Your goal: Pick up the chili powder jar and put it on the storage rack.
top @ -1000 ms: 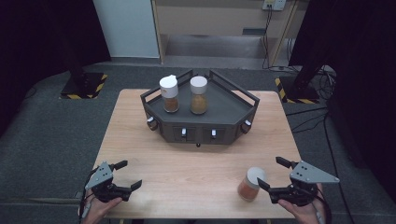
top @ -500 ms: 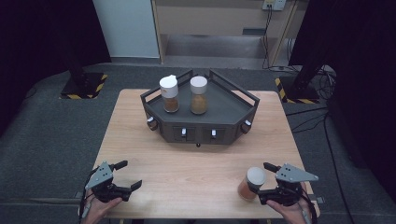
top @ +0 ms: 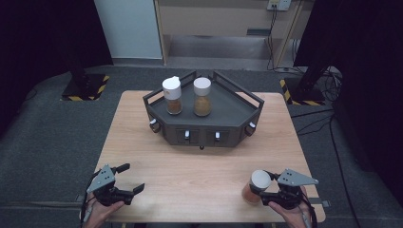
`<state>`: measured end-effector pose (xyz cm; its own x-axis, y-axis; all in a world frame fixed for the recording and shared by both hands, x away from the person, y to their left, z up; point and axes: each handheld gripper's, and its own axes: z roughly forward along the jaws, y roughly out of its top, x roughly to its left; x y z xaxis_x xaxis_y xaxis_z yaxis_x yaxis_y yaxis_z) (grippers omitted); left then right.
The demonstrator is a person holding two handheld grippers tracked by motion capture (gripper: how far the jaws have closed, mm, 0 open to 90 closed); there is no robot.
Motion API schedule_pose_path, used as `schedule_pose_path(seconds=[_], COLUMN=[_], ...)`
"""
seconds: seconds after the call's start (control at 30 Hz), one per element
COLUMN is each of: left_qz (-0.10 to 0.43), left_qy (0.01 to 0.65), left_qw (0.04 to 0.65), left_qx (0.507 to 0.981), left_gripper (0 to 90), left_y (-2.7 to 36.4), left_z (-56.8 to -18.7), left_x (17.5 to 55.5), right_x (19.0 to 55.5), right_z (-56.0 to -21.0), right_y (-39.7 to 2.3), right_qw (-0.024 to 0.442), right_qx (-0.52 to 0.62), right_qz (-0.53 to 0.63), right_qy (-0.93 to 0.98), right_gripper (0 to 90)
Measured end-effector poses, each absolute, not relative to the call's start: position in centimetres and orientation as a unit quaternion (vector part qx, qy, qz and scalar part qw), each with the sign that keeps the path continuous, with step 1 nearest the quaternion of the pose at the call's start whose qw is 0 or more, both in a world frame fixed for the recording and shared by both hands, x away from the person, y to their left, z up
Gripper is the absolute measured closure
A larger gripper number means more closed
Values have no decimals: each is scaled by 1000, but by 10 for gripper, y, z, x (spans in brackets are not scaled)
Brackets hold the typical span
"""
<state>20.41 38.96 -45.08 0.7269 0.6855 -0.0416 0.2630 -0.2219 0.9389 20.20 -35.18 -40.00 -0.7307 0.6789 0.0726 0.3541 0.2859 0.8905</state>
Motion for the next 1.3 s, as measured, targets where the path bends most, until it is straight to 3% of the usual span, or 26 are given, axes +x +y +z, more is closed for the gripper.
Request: schedule_pose_path(seconds=[0.53, 1.3], left_qz=[189, 189], left_qy=[320, 322], left_qw=[544, 541], left_qx=[753, 753], left_gripper=[19, 7], left_y=[391, 391], left_z=[-451, -451], left_x=[205, 205], right_x=[198, 223], right_z=[-395, -343], right_y=[-346, -339], right_qw=[180, 183], right_qx=[326, 325], right_qz=[493, 502], right_qy=[786, 780], right_gripper=[332, 333])
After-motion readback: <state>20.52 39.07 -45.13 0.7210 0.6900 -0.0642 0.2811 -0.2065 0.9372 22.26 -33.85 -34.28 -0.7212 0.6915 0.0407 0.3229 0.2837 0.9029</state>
